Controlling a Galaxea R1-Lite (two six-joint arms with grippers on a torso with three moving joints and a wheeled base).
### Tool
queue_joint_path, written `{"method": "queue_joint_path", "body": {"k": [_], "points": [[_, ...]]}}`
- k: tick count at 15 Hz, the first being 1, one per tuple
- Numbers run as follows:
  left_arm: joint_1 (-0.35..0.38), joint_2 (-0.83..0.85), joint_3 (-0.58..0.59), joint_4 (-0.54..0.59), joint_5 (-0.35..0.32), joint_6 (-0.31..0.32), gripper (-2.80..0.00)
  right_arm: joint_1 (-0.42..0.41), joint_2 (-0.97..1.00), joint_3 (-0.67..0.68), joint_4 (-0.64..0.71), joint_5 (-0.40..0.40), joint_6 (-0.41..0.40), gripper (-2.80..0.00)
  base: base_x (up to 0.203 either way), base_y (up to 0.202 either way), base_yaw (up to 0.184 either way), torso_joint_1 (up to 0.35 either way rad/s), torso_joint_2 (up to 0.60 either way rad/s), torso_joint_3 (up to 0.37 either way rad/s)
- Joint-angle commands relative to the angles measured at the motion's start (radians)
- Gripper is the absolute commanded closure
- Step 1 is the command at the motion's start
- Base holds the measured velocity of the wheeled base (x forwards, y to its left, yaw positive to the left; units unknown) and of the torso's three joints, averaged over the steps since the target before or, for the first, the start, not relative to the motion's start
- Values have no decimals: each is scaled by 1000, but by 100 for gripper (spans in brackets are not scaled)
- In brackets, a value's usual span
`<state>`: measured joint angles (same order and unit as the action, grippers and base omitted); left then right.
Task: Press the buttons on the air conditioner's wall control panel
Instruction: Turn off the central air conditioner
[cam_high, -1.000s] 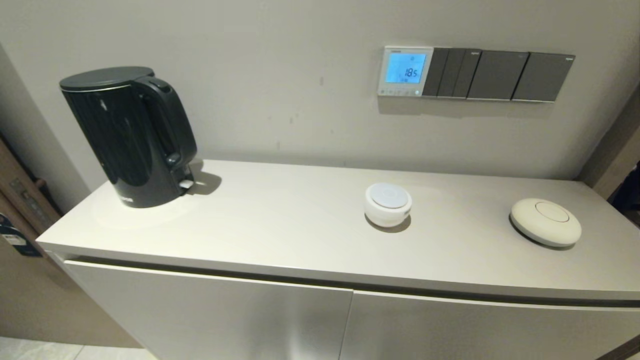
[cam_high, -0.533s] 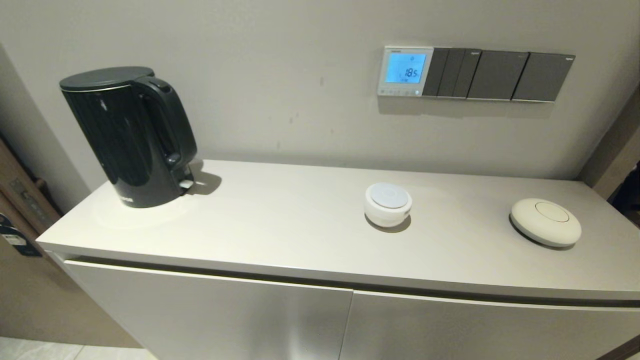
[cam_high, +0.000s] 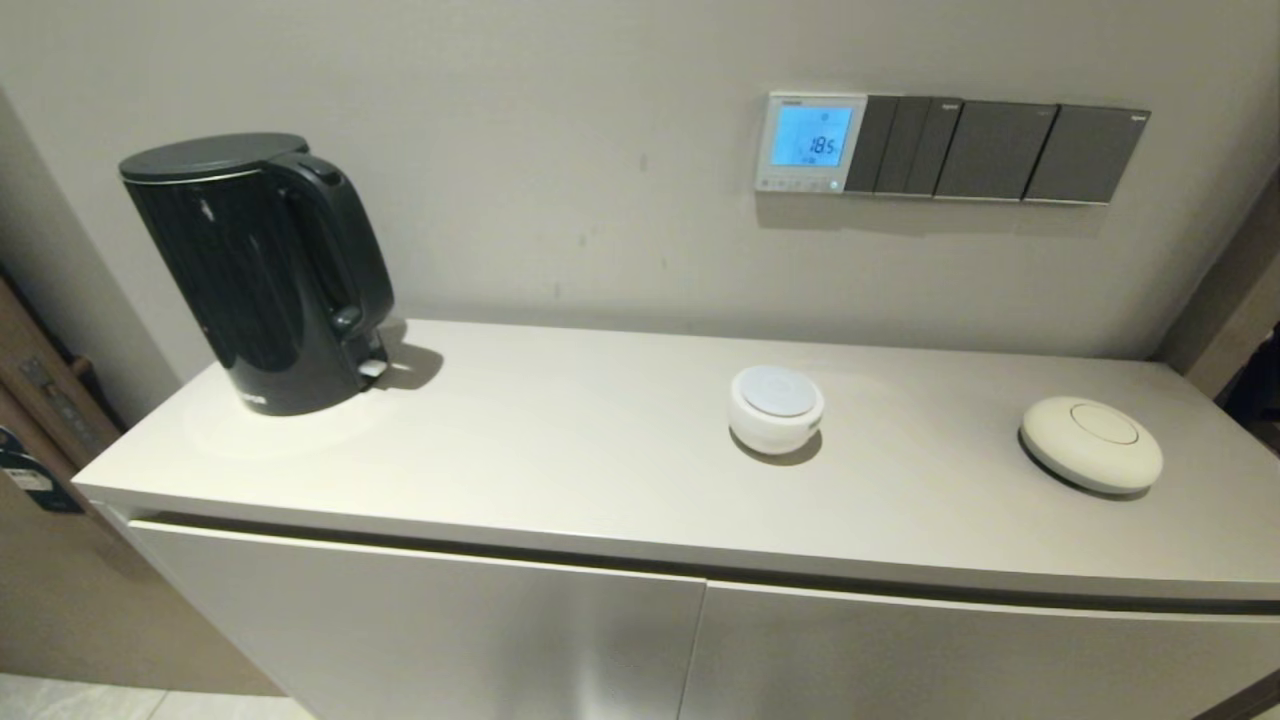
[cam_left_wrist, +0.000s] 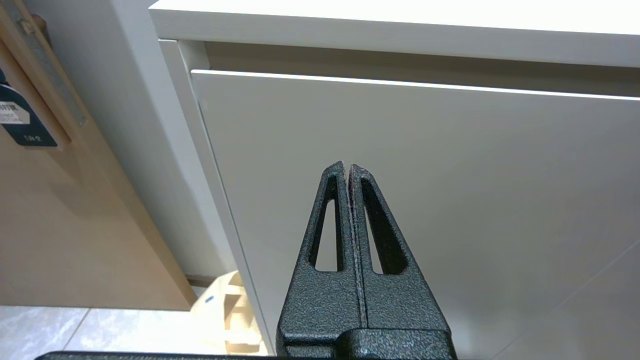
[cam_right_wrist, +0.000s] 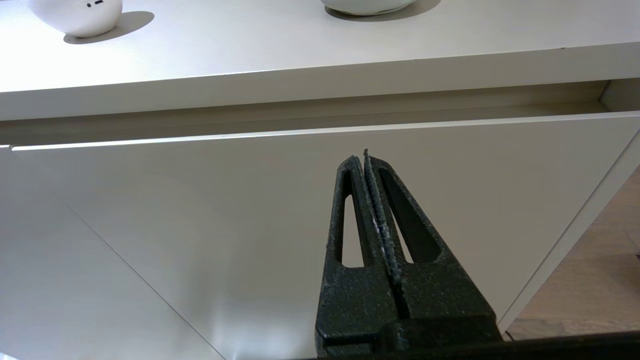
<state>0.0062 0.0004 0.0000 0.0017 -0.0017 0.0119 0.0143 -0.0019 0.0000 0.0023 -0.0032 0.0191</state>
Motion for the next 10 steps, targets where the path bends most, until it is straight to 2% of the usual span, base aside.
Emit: {"method": "queue_joint_path", "body": {"k": [1,6,10], "points": [[1,0,0,0,0,0,0,0,-1,0,-1,0,-1,0,0,0,0,0,0,0],[1,0,0,0,0,0,0,0,3,-6,-14,-1,-18,0,0,0,0,0,0,0],[1,0,0,0,0,0,0,-2,123,-66,-118,-6,-17,0,0,0,0,0,0,0]]}}
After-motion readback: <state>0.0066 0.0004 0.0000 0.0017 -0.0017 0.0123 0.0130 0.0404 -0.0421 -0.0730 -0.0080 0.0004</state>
